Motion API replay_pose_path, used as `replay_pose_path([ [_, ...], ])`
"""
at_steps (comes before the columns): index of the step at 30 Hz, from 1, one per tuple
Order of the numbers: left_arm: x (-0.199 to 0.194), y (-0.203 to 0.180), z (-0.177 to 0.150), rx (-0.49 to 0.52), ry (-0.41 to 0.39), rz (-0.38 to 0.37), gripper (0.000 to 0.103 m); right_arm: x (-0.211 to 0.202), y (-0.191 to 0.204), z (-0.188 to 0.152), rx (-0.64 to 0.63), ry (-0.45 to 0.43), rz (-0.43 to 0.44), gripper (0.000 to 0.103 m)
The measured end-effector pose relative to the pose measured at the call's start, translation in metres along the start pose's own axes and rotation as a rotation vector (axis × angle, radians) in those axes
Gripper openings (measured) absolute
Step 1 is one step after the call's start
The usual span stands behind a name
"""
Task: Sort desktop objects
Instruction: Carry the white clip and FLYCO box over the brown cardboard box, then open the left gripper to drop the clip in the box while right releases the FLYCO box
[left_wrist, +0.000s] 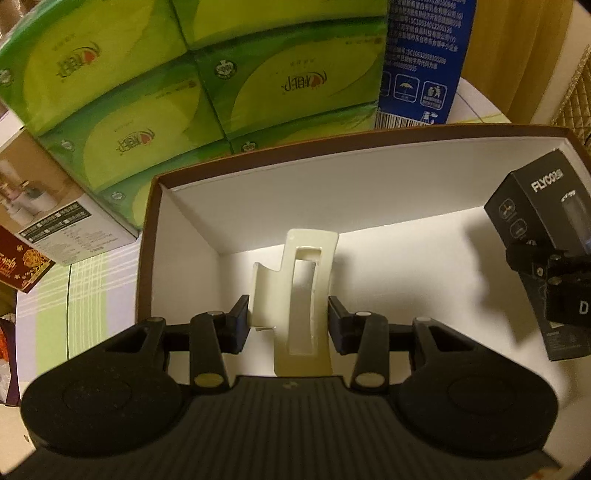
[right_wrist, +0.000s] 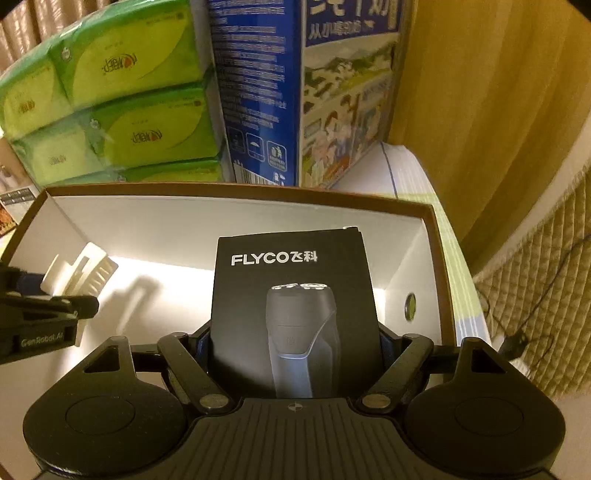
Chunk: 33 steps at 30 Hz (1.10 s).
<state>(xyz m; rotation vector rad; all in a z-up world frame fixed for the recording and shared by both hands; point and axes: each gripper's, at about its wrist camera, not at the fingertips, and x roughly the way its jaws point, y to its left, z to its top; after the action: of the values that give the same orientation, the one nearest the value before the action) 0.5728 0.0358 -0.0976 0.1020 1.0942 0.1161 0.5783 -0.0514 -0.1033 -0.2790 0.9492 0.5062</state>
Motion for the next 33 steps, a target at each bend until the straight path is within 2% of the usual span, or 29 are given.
replay_pose_path([
  [13, 0.017, -0.004, 0.006, 0.031, 0.017, 0.012, 0.041, 0.008, 0.000, 0.008, -0.035, -0.011, -0.002, 0.077],
  [15, 0.015, -0.002, 0.005, 0.027, 0.010, 0.003, 0.045, 0.007, 0.000, 0.008, -0.038, -0.017, 0.000, 0.077],
  [20, 0.005, 0.000, 0.000, 0.026, -0.012, -0.014, 0.050, 0.005, -0.004, 0.007, -0.041, -0.048, 0.026, 0.077],
  [23, -0.006, 0.000, -0.003, 0.013, -0.021, -0.034, 0.051, 0.000, -0.009, 0.006, -0.027, -0.073, 0.053, 0.087],
  [25, -0.014, 0.000, -0.006, 0.013, -0.030, -0.039, 0.055, -0.009, -0.013, 0.003, -0.018, -0.097, 0.076, 0.092],
  [29, -0.037, 0.002, -0.016, 0.005, -0.073, -0.052, 0.071, -0.033, -0.018, -0.008, -0.031, -0.141, 0.143, 0.098],
  [33, -0.069, 0.007, -0.033, -0.014, -0.121, -0.061, 0.076, -0.063, -0.020, -0.025, -0.039, -0.180, 0.188, 0.101],
])
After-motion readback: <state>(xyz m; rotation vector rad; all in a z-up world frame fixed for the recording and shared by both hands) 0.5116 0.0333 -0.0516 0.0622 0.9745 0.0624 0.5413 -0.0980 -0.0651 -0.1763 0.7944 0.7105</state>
